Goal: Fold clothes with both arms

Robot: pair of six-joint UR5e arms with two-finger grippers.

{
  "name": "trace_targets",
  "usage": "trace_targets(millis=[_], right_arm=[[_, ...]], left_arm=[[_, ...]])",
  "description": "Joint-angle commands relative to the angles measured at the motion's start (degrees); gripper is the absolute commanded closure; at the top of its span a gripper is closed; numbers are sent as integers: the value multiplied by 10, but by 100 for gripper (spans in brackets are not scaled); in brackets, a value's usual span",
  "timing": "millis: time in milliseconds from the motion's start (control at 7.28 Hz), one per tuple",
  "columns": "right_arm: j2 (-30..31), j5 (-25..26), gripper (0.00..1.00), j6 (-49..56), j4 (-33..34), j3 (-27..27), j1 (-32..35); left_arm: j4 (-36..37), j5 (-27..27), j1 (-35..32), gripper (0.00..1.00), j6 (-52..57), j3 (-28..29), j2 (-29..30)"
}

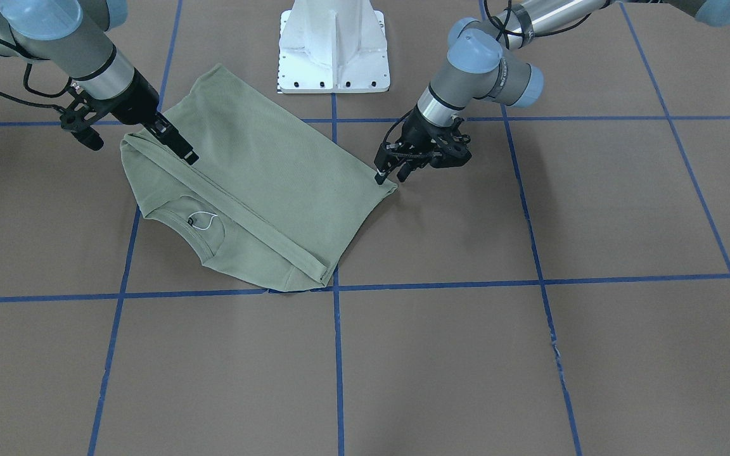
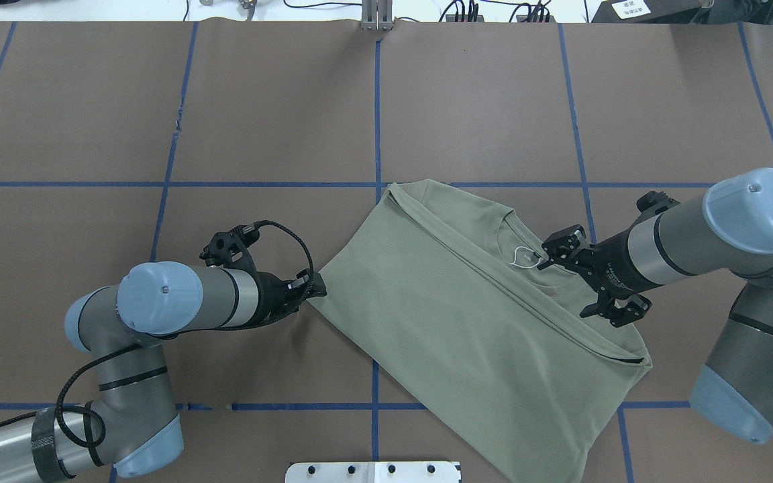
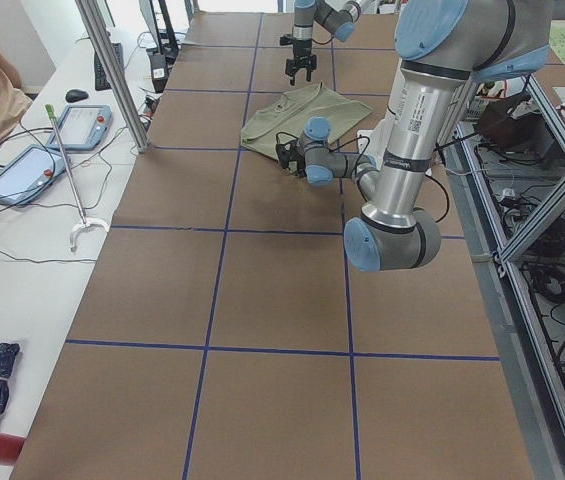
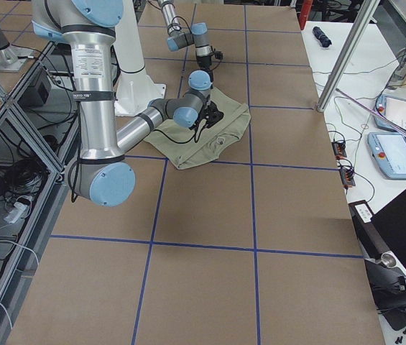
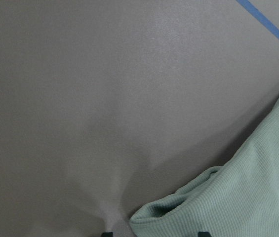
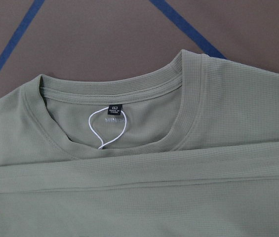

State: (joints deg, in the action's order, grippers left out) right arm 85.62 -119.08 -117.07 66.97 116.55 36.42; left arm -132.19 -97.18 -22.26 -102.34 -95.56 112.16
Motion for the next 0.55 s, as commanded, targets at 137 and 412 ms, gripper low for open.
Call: trace_targets(millis=[137, 412], right_arm=[[0, 0, 0, 0, 0, 0, 0], [0, 0, 0, 0, 0, 0, 0]], left_arm=[[0, 9, 0, 37, 3, 3, 1], [1, 17, -1, 39, 3, 3, 1]])
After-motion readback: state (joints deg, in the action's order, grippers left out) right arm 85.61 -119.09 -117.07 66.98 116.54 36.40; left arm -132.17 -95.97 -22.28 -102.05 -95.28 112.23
